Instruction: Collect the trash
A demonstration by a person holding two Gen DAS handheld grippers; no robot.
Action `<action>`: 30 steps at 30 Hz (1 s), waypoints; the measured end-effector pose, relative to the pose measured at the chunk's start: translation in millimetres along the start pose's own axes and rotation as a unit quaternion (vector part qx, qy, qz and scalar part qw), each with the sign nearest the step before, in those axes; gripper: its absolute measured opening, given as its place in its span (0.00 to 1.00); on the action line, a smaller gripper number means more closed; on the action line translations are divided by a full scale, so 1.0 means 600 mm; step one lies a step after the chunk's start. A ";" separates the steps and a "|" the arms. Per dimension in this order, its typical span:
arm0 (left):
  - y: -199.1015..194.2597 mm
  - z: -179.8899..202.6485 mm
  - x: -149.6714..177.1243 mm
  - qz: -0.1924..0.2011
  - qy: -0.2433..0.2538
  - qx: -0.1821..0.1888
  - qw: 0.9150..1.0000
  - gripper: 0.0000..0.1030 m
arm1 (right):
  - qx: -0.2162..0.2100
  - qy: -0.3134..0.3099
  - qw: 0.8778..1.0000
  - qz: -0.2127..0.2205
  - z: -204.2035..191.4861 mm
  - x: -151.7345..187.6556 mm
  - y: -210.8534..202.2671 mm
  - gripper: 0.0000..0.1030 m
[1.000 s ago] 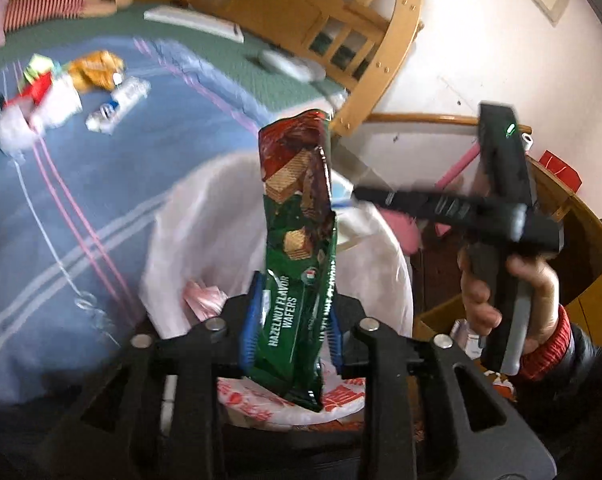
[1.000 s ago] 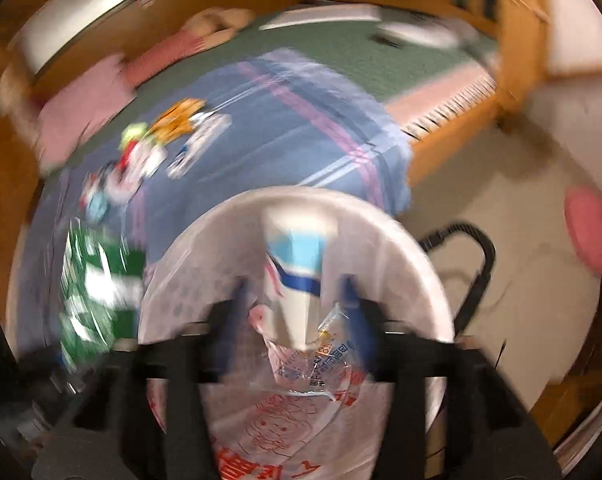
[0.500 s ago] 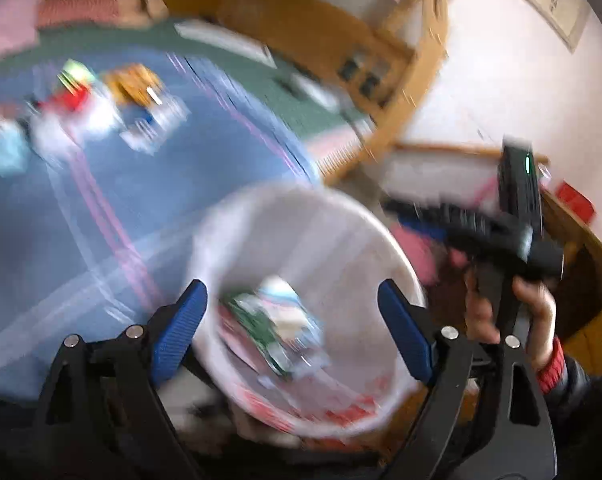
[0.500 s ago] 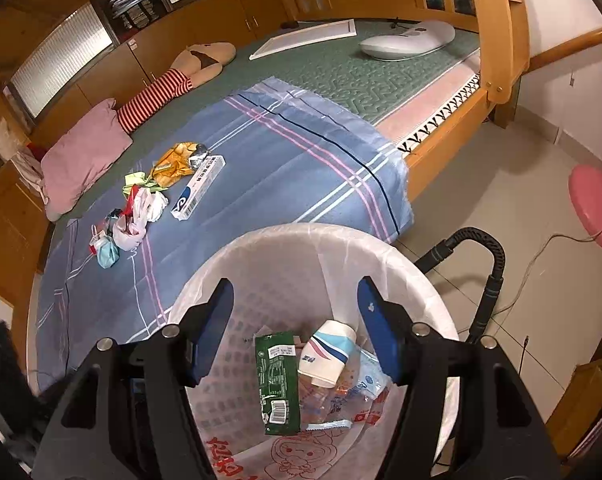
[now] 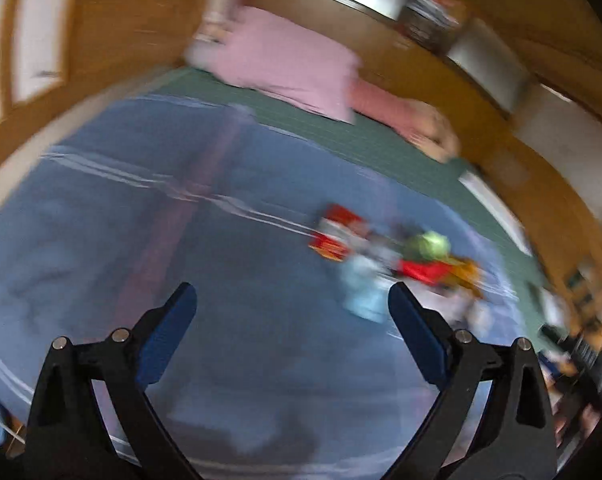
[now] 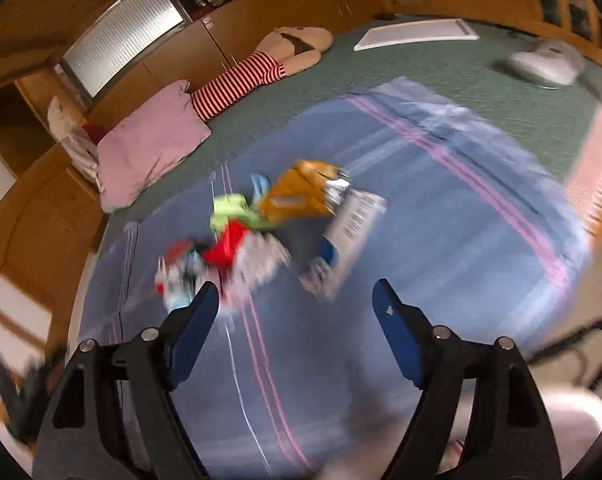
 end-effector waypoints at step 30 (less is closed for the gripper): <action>0.061 -0.106 0.044 -0.104 -0.051 -0.089 0.989 0.94 | -0.116 -0.157 0.968 -0.157 -0.346 0.215 0.176 0.58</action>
Point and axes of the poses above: each gripper's, at about its wrist camera, not at the fingertips, and y roughly the way its jaws point, z to its right, x to its underside, the point moved 7 cm from there along y, roughly the way its jaws point, and after that the axes turned 8 degrees about z, right-handed, at the moved point
